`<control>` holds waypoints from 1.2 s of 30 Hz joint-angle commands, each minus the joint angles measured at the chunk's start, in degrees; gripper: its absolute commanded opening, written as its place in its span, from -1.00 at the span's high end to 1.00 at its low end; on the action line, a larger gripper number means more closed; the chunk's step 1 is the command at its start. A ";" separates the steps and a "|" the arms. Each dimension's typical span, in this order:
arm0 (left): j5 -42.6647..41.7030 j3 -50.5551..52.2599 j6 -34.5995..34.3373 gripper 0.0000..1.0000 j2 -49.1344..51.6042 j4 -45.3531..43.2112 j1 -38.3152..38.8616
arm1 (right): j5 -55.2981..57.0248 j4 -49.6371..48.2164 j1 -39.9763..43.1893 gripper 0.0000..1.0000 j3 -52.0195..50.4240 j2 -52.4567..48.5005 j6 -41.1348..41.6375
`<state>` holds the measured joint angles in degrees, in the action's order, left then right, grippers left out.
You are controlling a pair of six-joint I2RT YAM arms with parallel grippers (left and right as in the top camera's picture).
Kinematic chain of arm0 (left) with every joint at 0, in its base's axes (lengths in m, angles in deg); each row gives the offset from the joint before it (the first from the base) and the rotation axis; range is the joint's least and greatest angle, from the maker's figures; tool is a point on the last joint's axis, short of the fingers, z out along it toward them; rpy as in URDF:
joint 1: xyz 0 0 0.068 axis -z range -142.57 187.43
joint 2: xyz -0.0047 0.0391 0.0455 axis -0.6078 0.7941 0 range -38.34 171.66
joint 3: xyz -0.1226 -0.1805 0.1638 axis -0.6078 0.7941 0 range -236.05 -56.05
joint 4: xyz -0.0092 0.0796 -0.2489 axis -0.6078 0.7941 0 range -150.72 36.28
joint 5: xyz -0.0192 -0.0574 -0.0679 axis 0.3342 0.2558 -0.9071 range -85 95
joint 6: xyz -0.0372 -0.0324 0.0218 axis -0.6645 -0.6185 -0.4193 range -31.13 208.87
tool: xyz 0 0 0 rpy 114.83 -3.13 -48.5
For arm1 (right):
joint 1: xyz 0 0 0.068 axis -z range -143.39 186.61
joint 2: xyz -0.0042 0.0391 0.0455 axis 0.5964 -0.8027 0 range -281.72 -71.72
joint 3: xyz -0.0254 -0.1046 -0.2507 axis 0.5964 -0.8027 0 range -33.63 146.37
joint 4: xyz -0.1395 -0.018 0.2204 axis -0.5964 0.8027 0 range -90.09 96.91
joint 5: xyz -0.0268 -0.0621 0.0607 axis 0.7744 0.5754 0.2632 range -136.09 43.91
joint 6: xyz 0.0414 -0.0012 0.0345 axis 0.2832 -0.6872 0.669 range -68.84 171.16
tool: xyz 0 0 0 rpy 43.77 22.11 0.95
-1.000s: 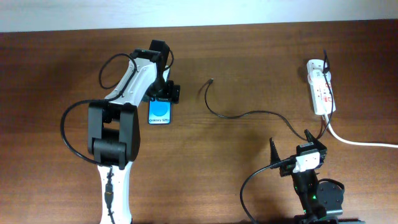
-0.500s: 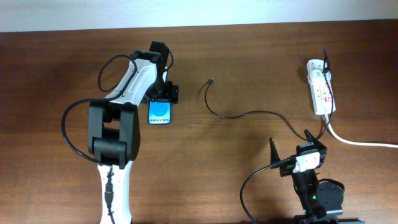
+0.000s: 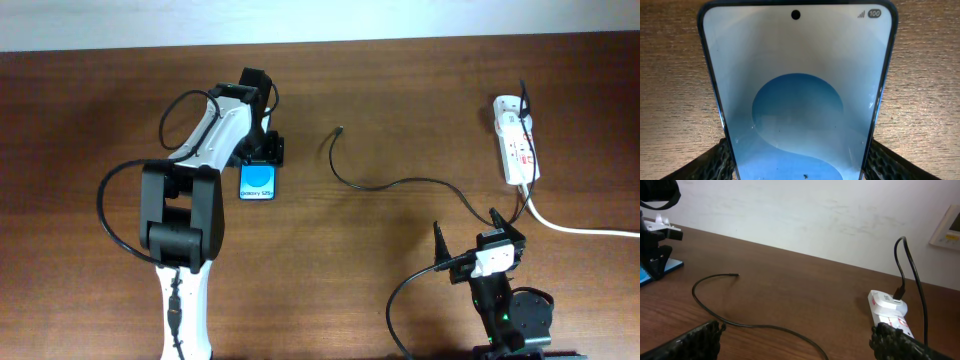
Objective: Plug charger to phone and switch on socket
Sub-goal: 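Move the left gripper over the blue phone and lower onto it, then close the left gripper on the phone's top edge and lift it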
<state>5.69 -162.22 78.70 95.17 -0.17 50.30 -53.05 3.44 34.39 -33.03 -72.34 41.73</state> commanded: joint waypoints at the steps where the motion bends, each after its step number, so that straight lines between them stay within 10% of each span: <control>1: 0.17 0.28 -0.28 -0.27 1.79 1.31 -0.44 | -0.31 0.24 0.42 -0.97 -0.28 0.44 0.02; 23: -0.07 -6.01 -2.43 -0.13 1.79 6.16 -0.63 | -0.31 0.24 0.42 -0.97 -0.28 0.44 0.00; 36: -2.25 -15.54 -5.07 0.64 1.77 12.94 -0.63 | -0.31 0.24 0.42 -0.97 -0.28 0.44 0.02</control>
<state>4.56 -174.04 75.09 96.37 11.99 50.12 -53.05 3.44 34.39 -33.03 -72.34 41.73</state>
